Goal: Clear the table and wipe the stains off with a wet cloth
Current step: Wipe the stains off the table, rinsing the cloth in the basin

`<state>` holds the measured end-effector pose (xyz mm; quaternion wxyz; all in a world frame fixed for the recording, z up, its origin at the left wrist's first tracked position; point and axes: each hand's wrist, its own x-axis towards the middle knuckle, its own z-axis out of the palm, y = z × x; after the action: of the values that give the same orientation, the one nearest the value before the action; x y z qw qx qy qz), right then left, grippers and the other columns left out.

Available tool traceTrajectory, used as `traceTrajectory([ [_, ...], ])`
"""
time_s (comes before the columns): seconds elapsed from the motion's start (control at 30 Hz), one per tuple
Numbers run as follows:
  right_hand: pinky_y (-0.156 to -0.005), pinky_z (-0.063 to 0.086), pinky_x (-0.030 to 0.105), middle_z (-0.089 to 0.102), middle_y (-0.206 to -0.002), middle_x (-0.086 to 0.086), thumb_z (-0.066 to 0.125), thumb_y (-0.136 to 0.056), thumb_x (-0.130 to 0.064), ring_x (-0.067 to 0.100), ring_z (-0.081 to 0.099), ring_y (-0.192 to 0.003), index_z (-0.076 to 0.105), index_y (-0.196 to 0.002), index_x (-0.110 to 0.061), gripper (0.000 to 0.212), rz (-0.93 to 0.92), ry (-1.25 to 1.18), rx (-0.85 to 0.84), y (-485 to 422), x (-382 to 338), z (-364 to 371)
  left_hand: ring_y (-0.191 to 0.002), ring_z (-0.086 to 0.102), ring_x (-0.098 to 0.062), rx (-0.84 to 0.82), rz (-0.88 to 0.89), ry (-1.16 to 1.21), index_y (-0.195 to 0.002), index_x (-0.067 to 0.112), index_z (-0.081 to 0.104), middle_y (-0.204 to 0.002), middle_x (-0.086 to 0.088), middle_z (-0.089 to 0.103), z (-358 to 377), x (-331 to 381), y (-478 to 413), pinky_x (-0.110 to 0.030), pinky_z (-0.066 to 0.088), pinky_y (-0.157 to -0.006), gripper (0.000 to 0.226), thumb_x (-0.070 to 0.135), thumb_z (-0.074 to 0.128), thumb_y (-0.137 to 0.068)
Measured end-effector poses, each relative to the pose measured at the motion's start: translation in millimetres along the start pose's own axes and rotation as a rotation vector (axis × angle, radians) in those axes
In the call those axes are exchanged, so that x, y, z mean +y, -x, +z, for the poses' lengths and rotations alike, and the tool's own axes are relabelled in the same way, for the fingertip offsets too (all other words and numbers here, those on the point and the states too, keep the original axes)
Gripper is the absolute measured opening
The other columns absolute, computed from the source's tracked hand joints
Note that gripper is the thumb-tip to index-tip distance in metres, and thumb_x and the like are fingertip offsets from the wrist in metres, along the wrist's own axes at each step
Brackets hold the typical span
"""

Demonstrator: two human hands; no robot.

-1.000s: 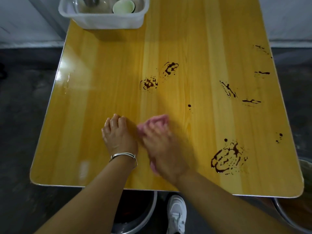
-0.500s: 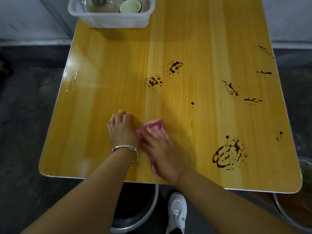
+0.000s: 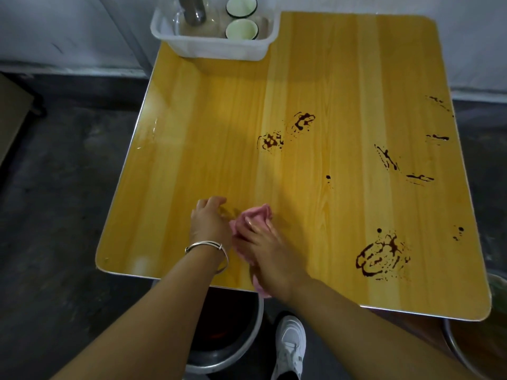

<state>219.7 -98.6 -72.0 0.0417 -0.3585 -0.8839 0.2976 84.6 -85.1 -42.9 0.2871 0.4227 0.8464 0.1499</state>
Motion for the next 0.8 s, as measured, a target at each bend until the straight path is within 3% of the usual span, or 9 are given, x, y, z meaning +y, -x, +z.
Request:
traceTrajectory([
  [0.1, -0.114, 0.009, 0.044, 0.043, -0.146, 0.005, 0.049, -0.079, -0.023, 0.021, 0.02, -0.142, 0.058, -0.126, -0.017, 0.048, -0.021, -0.131, -0.045, 6.4, 5.2, -16.6, -0.108, 0.051, -0.029, -0.037, 0.02, 0.035, -0.116, 0.012, 0.059, -0.116, -0.012, 0.054, -8.3, -4.3, 1.3, -0.036, 0.042, -0.093, 0.036, -0.003, 0.044, -0.087],
  [0.17, -0.111, 0.016, 0.033, 0.047, -0.142, -0.001, 0.062, -0.075, -0.036, 0.018, 0.03, -0.138, 0.06, -0.123, -0.022, 0.05, 0.063, -0.196, -0.014, 8.1, 4.7, -34.3, -0.107, 0.052, -0.029, -0.066, 0.039, 0.057, -0.114, 0.011, 0.061, -0.114, -0.011, 0.057, -11.5, -4.6, 3.0, -0.037, 0.043, -0.093, 0.032, 0.0, 0.047, -0.088],
  [0.2, -0.107, 0.026, 0.029, 0.056, -0.132, -0.002, 0.061, -0.075, -0.038, 0.017, 0.042, -0.13, 0.064, -0.116, -0.021, 0.045, 0.149, -0.29, 0.087, 7.2, 4.4, -44.0, -0.106, 0.053, -0.029, -0.081, 0.054, 0.071, -0.114, 0.011, 0.061, -0.114, -0.012, 0.058, -11.7, -3.8, 4.0, -0.036, 0.043, -0.093, 0.03, 0.002, 0.051, -0.087],
  [0.3, -0.09, 0.044, 0.028, 0.059, -0.112, 0.002, 0.059, -0.085, -0.017, 0.016, 0.055, -0.102, 0.065, -0.107, -0.012, 0.024, 0.495, -0.459, 0.282, -4.0, 9.0, -68.5, -0.105, 0.055, -0.029, -0.164, 0.084, 0.039, -0.115, 0.01, 0.061, -0.112, -0.012, 0.062, -7.9, 2.1, 8.0, -0.036, 0.044, -0.092, 0.031, 0.008, 0.058, -0.085],
  [0.43, -0.088, 0.047, 0.031, 0.057, -0.108, 0.006, 0.061, -0.084, -0.005, 0.019, 0.055, -0.1, 0.059, -0.116, -0.007, 0.032, 0.709, -0.599, 0.105, -15.4, 15.9, -72.3, -0.104, 0.053, -0.029, -0.189, 0.082, -0.074, -0.112, 0.018, 0.062, -0.105, -0.007, 0.064, -0.3, 9.4, 11.0, -0.038, 0.043, -0.092, 0.029, 0.017, 0.059, -0.083],
  [0.57, -0.07, 0.046, 0.027, 0.054, -0.096, 0.004, 0.065, -0.08, 0.001, 0.019, 0.054, -0.091, 0.058, -0.114, -0.008, 0.035, 0.763, -0.757, 0.068, -18.9, 13.4, -65.3, -0.106, 0.047, -0.027, -0.137, 0.097, -0.151, -0.095, 0.021, 0.067, -0.103, -0.006, 0.06, -4.3, 16.9, 11.9, -0.037, 0.04, -0.089, 0.016, 0.013, 0.058, -0.084],
  [0.63, -0.06, 0.041, 0.024, 0.054, -0.087, 0.002, 0.065, -0.08, -0.001, 0.019, 0.053, -0.085, 0.063, -0.101, -0.012, 0.023, 0.744, -0.729, 0.03, -18.1, 13.0, -66.5, -0.102, 0.048, -0.027, -0.086, 0.115, -0.061, -0.089, 0.017, 0.068, -0.094, -0.006, 0.056, -9.0, 21.7, 12.1, -0.035, 0.04, -0.085, 0.014, 0.008, 0.059, -0.082],
  [0.73, -0.049, 0.036, 0.02, 0.055, -0.075, 0.004, 0.062, -0.081, -0.001, 0.017, 0.05, -0.066, 0.061, -0.076, -0.015, 0.015, 0.728, -0.727, 0.061, -17.3, 13.5, -77.1, -0.089, 0.048, -0.02, -0.009, 0.111, 0.128, -0.085, 0.013, 0.069, -0.09, -0.003, 0.048, -17.9, 31.1, 12.3, -0.017, 0.036, -0.07, 0.016, 0.002, 0.057, -0.081],
  [0.8, -0.051, 0.039, 0.022, 0.056, -0.074, 0.007, 0.061, -0.082, -0.001, 0.016, 0.049, -0.062, 0.06, -0.071, -0.015, 0.018, 0.705, -0.821, 0.103, -18.6, 13.2, -90.5, -0.08, 0.045, -0.015, 0.014, 0.116, 0.192, -0.087, 0.012, 0.068, -0.092, -0.003, 0.047, -24.1, 36.6, 12.9, -0.008, 0.033, -0.057, 0.014, 0.003, 0.058, -0.083],
])
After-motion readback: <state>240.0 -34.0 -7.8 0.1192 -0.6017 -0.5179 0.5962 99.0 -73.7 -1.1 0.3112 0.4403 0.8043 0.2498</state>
